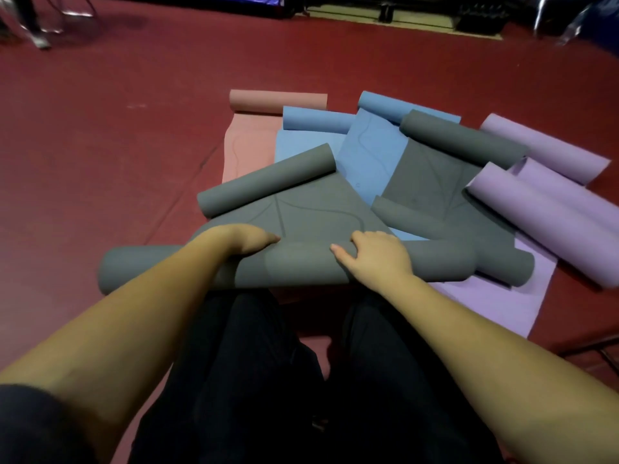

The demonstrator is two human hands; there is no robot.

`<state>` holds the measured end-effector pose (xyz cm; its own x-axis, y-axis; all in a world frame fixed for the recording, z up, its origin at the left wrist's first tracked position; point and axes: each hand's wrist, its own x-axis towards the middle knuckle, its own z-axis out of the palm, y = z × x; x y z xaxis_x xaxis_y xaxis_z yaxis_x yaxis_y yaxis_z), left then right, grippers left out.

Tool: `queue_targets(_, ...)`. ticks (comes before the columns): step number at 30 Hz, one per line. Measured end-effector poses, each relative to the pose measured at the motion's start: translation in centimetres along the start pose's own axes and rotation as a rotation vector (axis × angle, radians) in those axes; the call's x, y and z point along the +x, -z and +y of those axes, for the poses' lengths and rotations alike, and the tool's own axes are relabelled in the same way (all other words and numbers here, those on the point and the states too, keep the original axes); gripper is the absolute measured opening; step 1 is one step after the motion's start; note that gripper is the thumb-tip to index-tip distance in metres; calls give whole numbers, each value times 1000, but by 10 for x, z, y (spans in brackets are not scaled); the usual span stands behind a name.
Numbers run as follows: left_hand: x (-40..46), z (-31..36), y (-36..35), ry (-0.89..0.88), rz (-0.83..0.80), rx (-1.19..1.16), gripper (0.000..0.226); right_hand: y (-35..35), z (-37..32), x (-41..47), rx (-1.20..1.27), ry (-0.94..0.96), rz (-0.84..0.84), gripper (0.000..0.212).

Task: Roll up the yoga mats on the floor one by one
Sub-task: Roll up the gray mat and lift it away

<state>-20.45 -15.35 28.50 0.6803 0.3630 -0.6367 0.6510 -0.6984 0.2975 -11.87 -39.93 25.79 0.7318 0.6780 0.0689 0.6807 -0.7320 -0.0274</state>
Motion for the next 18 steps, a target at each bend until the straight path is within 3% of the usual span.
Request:
queue_targets(3,-2,-9,-5,-59,313,243,56,2,-3,3,-21,-14,6,59)
queue_targets(5,-11,-14,-16,-139,614,282,53,3,-3,5,-13,-16,-7,57)
queue_targets(7,-20,-16,-31,-174,759,260,59,4,-1,8,10,-28,-31,56)
queue_targets(12,-30,-27,-62,-208,757,366,59,16,1,27,52,-94,-229,63)
queue_targets(18,-41,-21,-37,-207,732,436,75,39,-1,42,49,-100,-315,76)
